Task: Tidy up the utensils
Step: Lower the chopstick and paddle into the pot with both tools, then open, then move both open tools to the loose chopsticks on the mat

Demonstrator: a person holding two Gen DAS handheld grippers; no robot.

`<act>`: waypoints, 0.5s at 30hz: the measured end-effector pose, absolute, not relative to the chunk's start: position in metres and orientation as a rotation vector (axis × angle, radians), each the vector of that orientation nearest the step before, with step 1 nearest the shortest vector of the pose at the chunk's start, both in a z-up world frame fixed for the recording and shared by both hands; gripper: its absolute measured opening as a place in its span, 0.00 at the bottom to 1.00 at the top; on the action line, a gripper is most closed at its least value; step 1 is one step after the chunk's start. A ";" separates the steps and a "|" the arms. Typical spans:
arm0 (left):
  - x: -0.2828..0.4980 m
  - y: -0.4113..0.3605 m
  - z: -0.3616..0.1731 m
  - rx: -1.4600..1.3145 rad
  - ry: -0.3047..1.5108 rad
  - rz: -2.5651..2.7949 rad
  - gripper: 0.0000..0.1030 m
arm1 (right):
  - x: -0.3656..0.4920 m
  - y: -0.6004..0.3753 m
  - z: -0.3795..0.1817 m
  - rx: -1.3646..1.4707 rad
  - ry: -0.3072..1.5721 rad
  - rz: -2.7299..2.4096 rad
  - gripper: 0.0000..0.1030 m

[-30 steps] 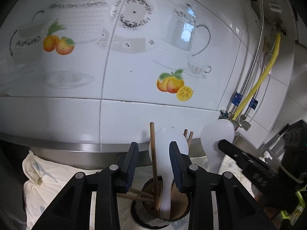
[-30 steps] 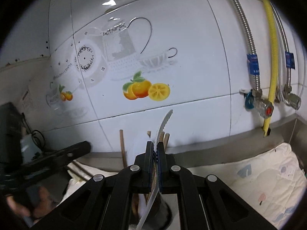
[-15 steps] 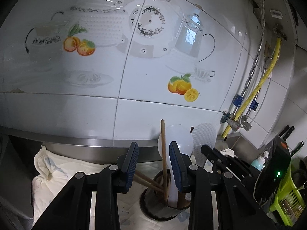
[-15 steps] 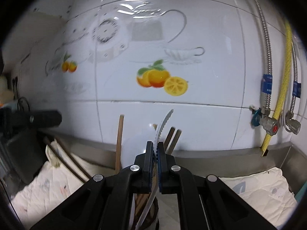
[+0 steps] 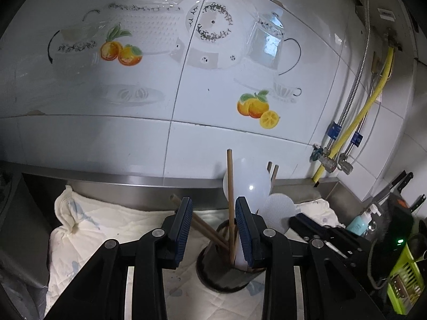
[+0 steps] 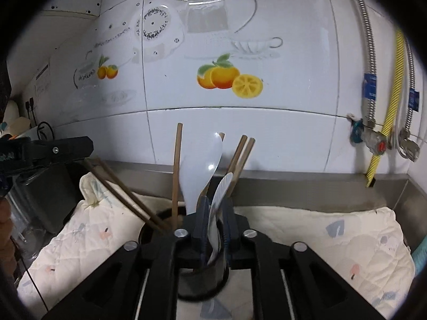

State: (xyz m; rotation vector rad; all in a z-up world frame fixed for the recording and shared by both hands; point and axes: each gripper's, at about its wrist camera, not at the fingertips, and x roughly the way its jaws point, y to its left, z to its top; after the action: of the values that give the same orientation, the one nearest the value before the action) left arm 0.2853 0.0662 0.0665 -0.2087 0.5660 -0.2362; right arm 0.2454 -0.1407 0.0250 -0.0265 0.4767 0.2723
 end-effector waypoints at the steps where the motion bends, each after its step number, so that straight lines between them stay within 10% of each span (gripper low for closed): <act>1: 0.282 0.066 0.066 -0.203 0.566 -0.234 0.35 | 0.240 -0.145 0.027 -0.008 0.484 0.283 0.17; 15: 0.236 0.042 0.052 -0.144 0.612 -0.246 0.35 | 0.193 -0.212 0.005 0.085 0.713 0.209 0.17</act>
State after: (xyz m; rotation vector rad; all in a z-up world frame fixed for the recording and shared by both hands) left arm 0.2358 0.0420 0.0517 -0.1441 0.6123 -0.2463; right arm 0.1930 -0.2115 0.0048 0.0853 0.7128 0.2093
